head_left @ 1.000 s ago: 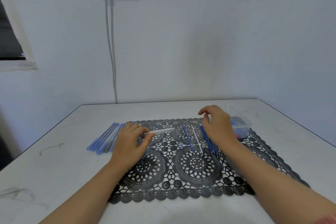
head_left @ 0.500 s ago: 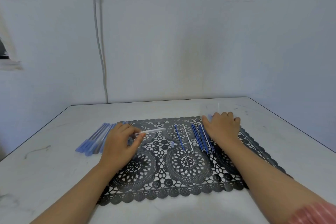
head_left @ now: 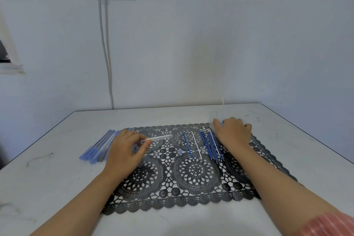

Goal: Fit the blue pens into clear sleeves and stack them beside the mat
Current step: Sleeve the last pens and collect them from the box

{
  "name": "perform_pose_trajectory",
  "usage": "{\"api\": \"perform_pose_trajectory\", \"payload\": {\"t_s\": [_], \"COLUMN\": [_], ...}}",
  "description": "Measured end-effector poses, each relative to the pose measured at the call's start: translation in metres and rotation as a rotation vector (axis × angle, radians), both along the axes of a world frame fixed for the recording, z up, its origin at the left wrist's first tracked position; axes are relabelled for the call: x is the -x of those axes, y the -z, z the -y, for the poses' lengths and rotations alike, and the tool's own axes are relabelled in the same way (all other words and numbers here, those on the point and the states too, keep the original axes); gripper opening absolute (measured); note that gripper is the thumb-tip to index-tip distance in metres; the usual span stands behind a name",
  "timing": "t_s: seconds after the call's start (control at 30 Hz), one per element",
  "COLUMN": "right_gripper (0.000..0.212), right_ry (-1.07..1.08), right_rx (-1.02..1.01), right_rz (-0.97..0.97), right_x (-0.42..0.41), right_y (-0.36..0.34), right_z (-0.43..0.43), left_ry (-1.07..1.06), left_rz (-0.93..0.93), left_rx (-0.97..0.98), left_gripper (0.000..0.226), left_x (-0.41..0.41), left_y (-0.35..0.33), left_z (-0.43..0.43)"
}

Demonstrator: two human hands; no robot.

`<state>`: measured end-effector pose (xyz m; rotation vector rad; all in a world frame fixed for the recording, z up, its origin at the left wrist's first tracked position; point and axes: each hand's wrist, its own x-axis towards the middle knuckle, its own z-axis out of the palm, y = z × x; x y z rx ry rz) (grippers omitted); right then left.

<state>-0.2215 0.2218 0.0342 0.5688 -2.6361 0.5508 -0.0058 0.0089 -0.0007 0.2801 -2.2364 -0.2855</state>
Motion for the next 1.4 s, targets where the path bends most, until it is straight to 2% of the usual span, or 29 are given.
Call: {"api": "perform_pose_trajectory", "payload": {"t_s": [0.1,0.23,0.37,0.5,0.6,0.73,0.83,1.0,1.17,1.3,1.4], "right_gripper": [0.034,0.036,0.029,0.017,0.011,0.027,0.042,0.056,0.060,0.075,0.073], "right_ry": [-0.160,-0.447,-0.594,-0.632,-0.705,-0.831,-0.866,-0.911,-0.901,-0.906,-0.898], "right_rx": [0.214,0.405,0.394,0.325,0.275,0.154,0.095,-0.029,-0.042,-0.035,-0.027], "right_rz": [-0.100,-0.294,-0.502,-0.717,-0.809,-0.805,-0.740,-0.635,-0.635,-0.602,-0.603], "right_x": [0.004,0.007,0.002,-0.004,-0.008,-0.017,-0.028,-0.041,-0.043,-0.043,-0.042], "right_y": [0.001,0.003,0.004,0.008,0.010,0.011,0.008,0.009,0.011,0.012,0.013], "right_z": [0.002,0.007,0.012,0.016,0.020,0.022,0.023,0.027,0.028,0.028,0.030], "left_ry": [-0.007,-0.006,-0.007,-0.014,-0.017,-0.019,-0.015,-0.011,-0.006,0.005,0.013], "left_rz": [0.000,0.002,-0.001,-0.002,-0.003,-0.004,-0.007,-0.010,-0.009,-0.006,-0.001], "left_rx": [0.006,0.008,0.003,0.005,0.005,0.002,-0.007,-0.008,-0.012,-0.020,-0.020], "left_gripper": [0.034,0.034,0.034,0.033,0.035,0.037,0.036,0.035,0.034,0.034,0.032], "left_x": [0.000,0.001,0.001,0.000,0.001,0.001,0.000,0.000,0.000,0.001,0.000], "left_y": [0.000,0.000,-0.001,-0.001,-0.001,-0.001,-0.001,-0.001,-0.002,-0.002,-0.002], "left_z": [0.001,0.002,0.001,0.002,0.002,0.001,0.001,0.000,-0.001,0.000,-0.002]}}
